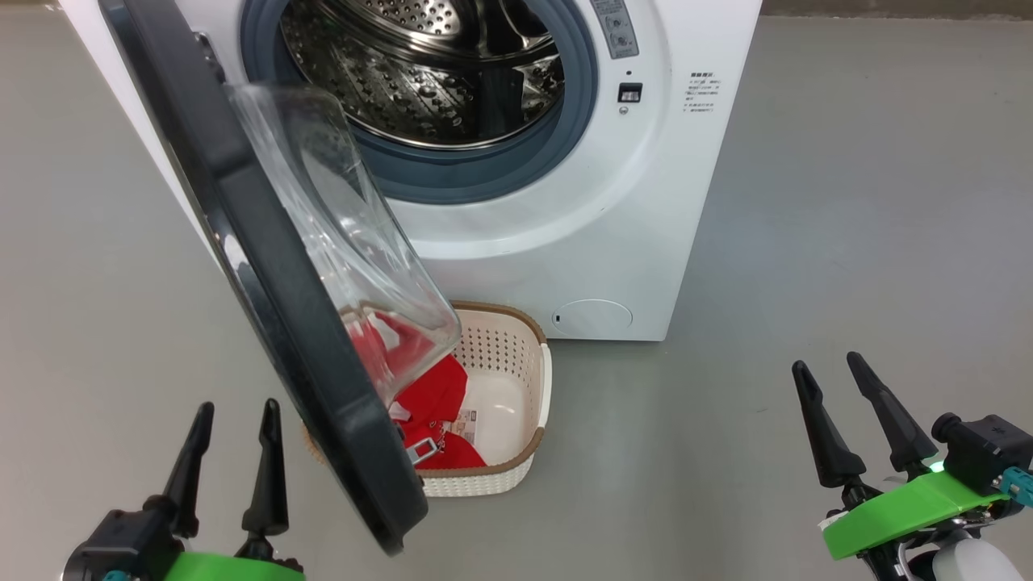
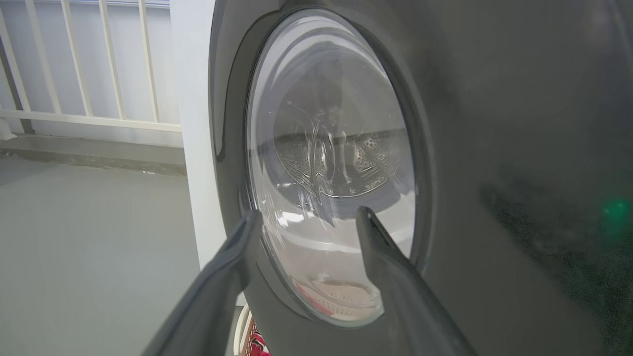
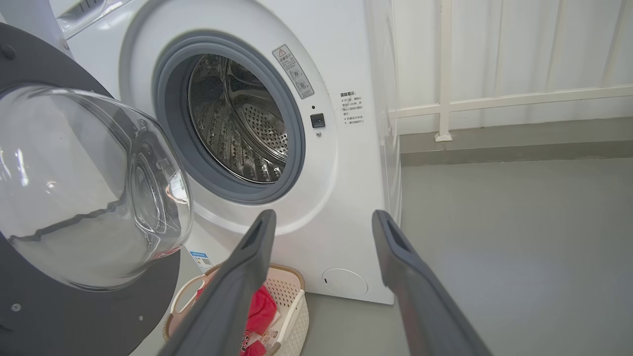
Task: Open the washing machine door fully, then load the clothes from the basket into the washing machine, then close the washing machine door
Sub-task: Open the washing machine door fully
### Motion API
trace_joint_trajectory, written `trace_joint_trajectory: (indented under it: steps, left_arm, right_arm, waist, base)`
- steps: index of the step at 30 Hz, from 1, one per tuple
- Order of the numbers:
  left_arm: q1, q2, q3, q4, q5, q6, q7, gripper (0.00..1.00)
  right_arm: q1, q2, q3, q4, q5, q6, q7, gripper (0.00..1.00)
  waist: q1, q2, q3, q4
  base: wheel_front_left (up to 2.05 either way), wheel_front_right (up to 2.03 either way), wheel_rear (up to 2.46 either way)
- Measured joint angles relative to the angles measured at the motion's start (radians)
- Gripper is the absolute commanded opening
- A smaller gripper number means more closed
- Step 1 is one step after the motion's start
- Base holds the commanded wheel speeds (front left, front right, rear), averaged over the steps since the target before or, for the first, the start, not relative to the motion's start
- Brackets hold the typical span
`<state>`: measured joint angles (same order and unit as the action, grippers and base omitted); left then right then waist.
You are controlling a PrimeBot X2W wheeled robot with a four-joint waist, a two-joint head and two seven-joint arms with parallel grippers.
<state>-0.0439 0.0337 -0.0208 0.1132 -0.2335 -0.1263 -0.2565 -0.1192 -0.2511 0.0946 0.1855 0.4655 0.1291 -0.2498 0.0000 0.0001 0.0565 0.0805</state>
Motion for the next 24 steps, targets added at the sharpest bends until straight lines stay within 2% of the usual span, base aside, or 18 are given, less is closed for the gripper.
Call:
trace_joint_trajectory:
  steps: [24]
  left_arm:
    - [0.016,0.0,-0.001,0.004,0.002,0.0,0.0,1.0]
  right_arm:
    - [0.007,0.001,0.016,-0.005,-0.033,0.0,0.0,1.0]
  waist:
    - [0.0,0.0,0.0,-0.003]
  base:
    - [0.0,0.0,0.0]
